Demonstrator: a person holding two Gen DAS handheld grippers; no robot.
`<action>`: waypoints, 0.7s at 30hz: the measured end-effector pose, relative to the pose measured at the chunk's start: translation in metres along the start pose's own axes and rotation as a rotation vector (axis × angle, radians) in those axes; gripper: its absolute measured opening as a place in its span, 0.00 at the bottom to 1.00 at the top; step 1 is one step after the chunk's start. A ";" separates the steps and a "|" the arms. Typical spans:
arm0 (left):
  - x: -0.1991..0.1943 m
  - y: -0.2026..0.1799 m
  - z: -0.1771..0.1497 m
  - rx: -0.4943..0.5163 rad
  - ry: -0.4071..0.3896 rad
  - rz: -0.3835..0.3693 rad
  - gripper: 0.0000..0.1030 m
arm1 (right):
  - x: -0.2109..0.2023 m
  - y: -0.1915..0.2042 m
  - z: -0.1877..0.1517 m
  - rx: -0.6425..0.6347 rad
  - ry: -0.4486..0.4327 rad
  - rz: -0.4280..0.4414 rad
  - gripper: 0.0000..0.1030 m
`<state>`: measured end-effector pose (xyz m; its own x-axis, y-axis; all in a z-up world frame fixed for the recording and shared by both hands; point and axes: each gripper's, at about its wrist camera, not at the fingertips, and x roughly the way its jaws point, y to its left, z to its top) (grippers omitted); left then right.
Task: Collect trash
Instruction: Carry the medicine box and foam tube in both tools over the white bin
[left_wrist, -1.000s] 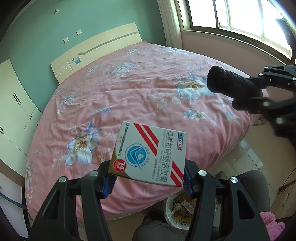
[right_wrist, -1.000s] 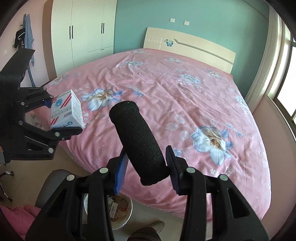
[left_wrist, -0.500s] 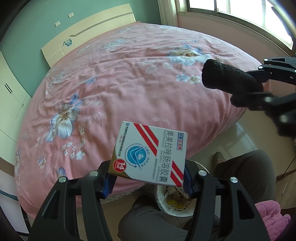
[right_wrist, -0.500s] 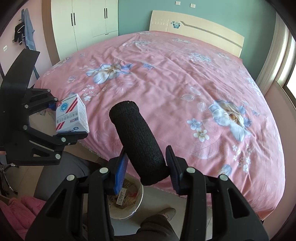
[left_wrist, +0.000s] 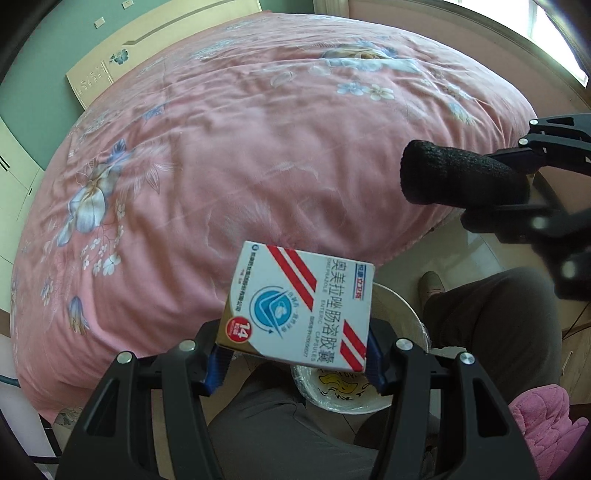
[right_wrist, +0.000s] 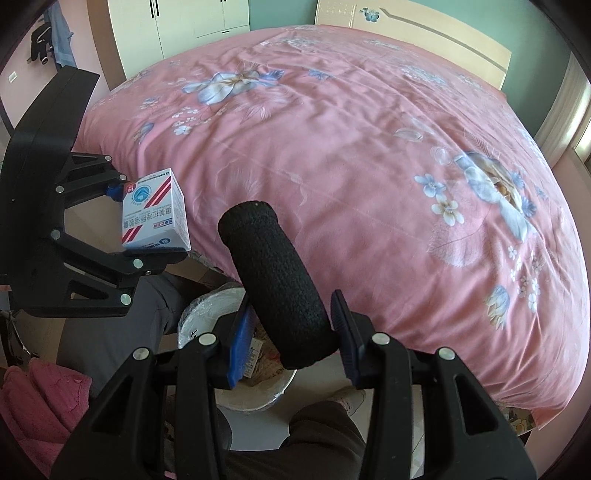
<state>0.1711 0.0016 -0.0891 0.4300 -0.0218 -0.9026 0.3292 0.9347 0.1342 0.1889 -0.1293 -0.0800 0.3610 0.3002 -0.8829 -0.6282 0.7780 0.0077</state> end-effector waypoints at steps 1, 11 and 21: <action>0.004 -0.001 -0.002 0.003 0.007 0.000 0.58 | 0.004 0.001 -0.003 -0.003 0.010 0.006 0.41; 0.047 -0.012 -0.029 -0.014 0.094 -0.040 0.58 | 0.047 0.015 -0.027 -0.027 0.109 0.043 0.41; 0.091 -0.018 -0.050 -0.025 0.186 -0.073 0.58 | 0.091 0.032 -0.049 -0.038 0.193 0.092 0.41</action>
<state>0.1627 0.0001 -0.1942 0.2421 -0.0258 -0.9699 0.3319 0.9415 0.0578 0.1679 -0.1039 -0.1831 0.1644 0.2545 -0.9530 -0.6789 0.7301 0.0778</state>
